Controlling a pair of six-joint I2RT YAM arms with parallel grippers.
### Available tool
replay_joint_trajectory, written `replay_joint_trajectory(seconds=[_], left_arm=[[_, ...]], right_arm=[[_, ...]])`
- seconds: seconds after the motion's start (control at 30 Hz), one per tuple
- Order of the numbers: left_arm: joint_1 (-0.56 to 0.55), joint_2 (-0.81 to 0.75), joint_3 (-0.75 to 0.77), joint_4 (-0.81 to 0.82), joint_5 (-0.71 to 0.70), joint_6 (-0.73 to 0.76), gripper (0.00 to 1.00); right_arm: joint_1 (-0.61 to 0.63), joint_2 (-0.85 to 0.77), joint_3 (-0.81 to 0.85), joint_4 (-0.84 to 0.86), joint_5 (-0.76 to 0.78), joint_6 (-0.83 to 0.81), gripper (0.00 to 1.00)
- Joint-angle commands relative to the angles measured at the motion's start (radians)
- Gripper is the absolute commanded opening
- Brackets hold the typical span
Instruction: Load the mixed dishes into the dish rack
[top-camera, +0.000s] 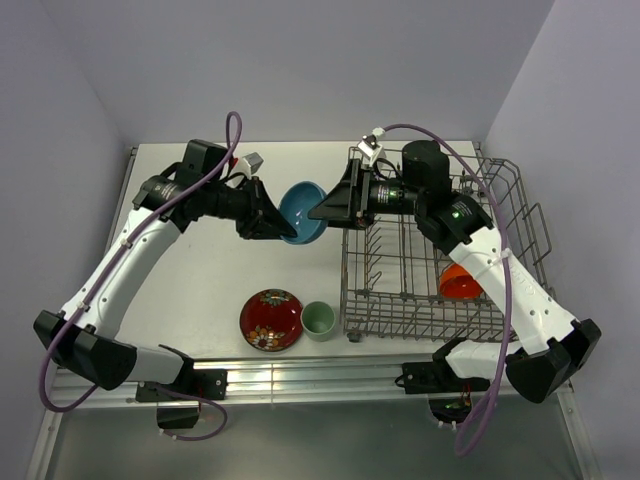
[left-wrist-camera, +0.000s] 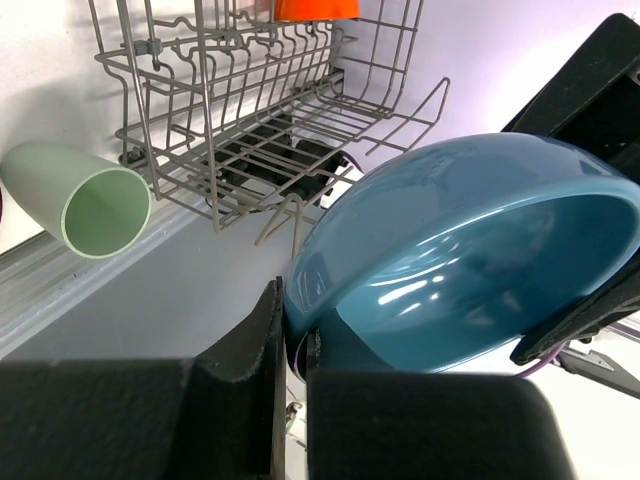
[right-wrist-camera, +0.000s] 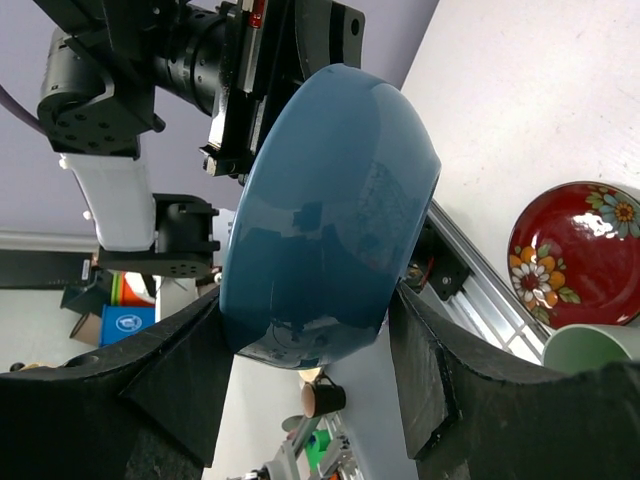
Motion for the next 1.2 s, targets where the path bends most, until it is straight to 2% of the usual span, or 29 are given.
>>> replay_joint_trajectory(seconds=[0.0,0.03,0.07,0.17,0.2,0.27,0.33,0.4,0.43,0.63,0.67,0.77,0.8,0.87,0.9,0.93,1.03,1.1,1.17], left_arm=[[0.0,0.009,0.055,0.019,0.054,0.074,0.0],[0.0,0.015,0.063,0.012,0.044,0.077,0.0],[0.0,0.016,0.07,0.004,0.035,0.092,0.0],[0.0,0.025,0.121,-0.054,-0.063,0.152,0.0],[-0.002,0.027,0.142,-0.069,-0.093,0.172,0.0],[-0.006,0.024,0.17,-0.117,-0.222,0.221,0.0],[-0.013,0.009,0.173,-0.137,-0.354,0.247,0.0],[-0.017,-0.031,0.144,-0.131,-0.449,0.247,0.0],[-0.019,-0.048,0.127,-0.105,-0.542,0.237,0.0],[-0.037,-0.218,-0.061,0.083,-0.837,0.206,0.0],[-0.058,-0.252,-0.098,0.135,-0.956,0.206,0.0],[-0.103,-0.303,-0.175,0.234,-1.138,0.259,0.0],[-0.112,-0.333,-0.192,0.31,-1.233,0.288,0.0],[-0.123,-0.387,-0.274,0.416,-1.273,0.412,0.0],[-0.128,-0.405,-0.31,0.546,-1.289,0.463,0.0],[-0.138,-0.424,-0.34,0.608,-1.302,0.536,0.0],[-0.157,-0.49,-0.512,0.847,-1.358,0.635,0.0],[-0.161,-0.511,-0.56,0.976,-1.387,0.675,0.0],[-0.172,-0.513,-0.609,1.035,-1.401,0.697,0.0]], right_arm=[[-0.022,-0.027,0.052,0.039,-0.047,0.012,0.0],[-0.02,-0.025,0.056,0.031,-0.048,-0.01,0.0],[-0.022,-0.021,0.066,0.015,-0.044,-0.028,0.17],[-0.022,0.005,0.145,-0.143,0.04,-0.148,0.57],[-0.02,0.015,0.211,-0.253,0.074,-0.19,0.61],[-0.022,0.042,0.274,-0.353,0.185,-0.289,0.66],[-0.022,0.076,0.354,-0.484,0.255,-0.349,0.67],[-0.022,0.09,0.398,-0.554,0.33,-0.352,0.67],[-0.022,0.096,0.403,-0.561,0.34,-0.338,0.67],[-0.02,0.07,0.392,-0.492,0.361,-0.187,0.67],[-0.022,0.07,0.383,-0.473,0.36,-0.161,0.67],[-0.022,0.062,0.347,-0.434,0.361,-0.035,0.66],[-0.022,0.056,0.302,-0.391,0.36,0.037,0.65],[-0.02,0.032,0.223,-0.329,0.341,0.114,0.65],[-0.02,0.024,0.199,-0.27,0.337,0.196,0.64],[-0.022,0.013,0.178,-0.242,0.324,0.238,0.64],[-0.02,0.013,0.15,-0.188,0.341,0.37,0.63],[-0.02,0.012,0.153,-0.153,0.364,0.447,0.63],[-0.02,0.002,0.124,-0.07,0.395,0.543,0.63]])
